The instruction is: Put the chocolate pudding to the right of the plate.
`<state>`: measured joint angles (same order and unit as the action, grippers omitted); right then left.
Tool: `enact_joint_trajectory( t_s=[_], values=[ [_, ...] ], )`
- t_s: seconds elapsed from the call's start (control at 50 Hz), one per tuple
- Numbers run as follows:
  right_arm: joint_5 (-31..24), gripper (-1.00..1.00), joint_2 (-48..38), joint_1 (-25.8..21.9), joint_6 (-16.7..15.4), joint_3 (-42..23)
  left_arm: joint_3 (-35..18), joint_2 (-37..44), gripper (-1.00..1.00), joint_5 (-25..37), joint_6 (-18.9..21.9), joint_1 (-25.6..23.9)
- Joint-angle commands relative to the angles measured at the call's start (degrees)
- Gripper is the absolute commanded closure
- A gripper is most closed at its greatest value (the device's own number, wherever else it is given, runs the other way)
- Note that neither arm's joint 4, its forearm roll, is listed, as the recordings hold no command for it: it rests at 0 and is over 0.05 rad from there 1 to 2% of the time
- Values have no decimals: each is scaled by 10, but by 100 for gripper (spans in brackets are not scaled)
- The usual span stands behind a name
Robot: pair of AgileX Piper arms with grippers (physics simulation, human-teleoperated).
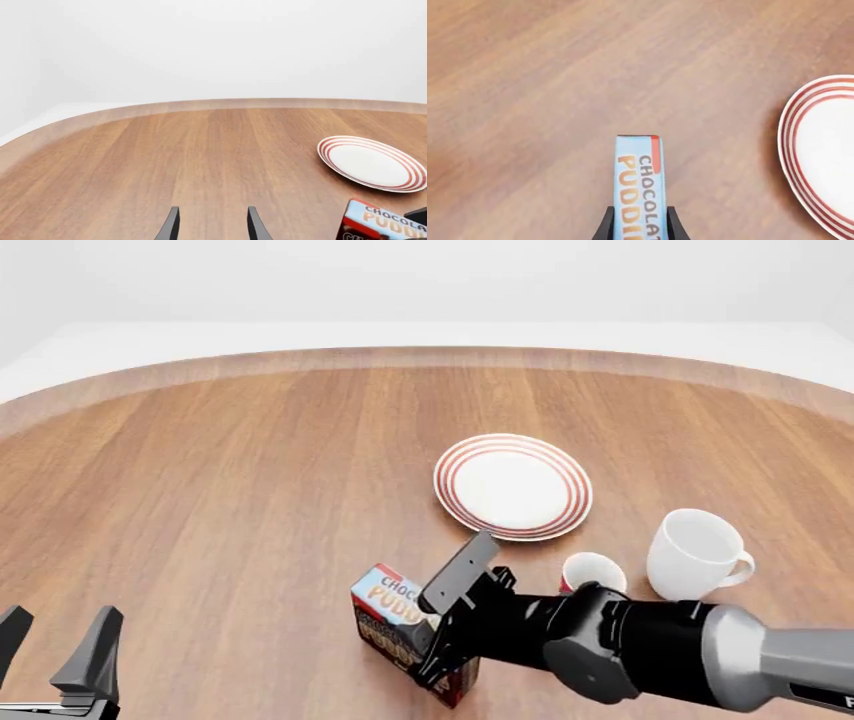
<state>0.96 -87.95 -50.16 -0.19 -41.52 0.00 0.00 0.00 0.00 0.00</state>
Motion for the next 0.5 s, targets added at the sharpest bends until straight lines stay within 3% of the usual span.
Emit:
enact_joint_trajectory(
  t_s=[0.02, 0.5],
  values=[
    [-28, 100, 35, 11, -9, -20, 0, 0, -100, 0, 0, 0],
    [-134, 100, 130, 96, -89, -129, 0, 0, -100, 0, 0, 0]
  ],
)
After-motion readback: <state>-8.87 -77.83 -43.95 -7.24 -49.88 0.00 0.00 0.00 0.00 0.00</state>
